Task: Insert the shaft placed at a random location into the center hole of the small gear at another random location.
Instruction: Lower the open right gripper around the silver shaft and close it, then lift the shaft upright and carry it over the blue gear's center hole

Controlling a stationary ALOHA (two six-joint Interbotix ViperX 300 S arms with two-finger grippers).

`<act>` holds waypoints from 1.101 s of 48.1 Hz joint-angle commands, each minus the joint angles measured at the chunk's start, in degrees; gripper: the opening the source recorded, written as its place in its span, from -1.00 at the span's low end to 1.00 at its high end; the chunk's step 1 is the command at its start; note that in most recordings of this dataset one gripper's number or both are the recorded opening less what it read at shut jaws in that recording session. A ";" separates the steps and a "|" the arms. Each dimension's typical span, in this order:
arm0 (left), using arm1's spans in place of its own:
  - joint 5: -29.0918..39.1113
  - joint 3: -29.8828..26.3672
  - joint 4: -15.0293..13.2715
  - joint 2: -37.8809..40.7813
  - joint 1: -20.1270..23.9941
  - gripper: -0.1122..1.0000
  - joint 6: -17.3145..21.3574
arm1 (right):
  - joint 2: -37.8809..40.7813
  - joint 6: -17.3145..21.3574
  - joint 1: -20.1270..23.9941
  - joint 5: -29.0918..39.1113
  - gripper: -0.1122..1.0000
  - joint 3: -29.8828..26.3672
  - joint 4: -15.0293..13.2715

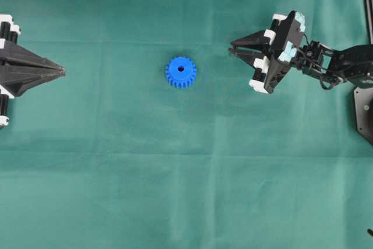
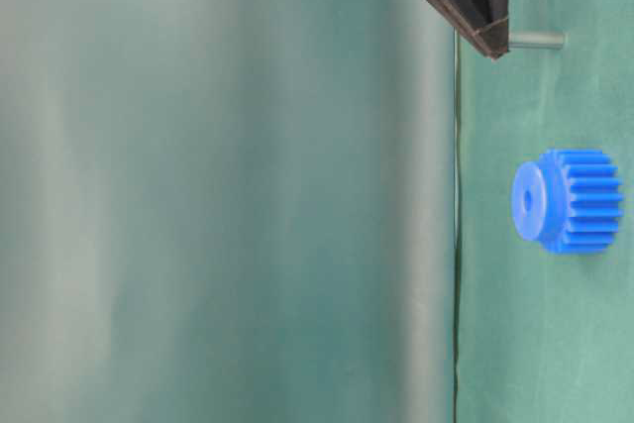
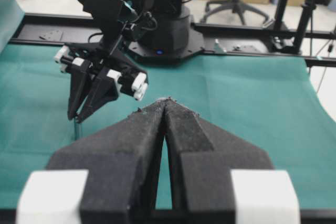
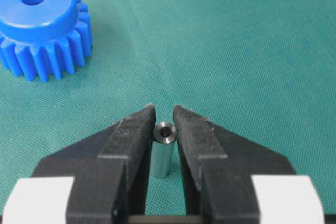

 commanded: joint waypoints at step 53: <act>0.44 -0.62 -0.09 -0.62 0.00 -0.81 0.00 | -16.79 -1.41 2.29 15.64 -0.50 -4.13 -0.79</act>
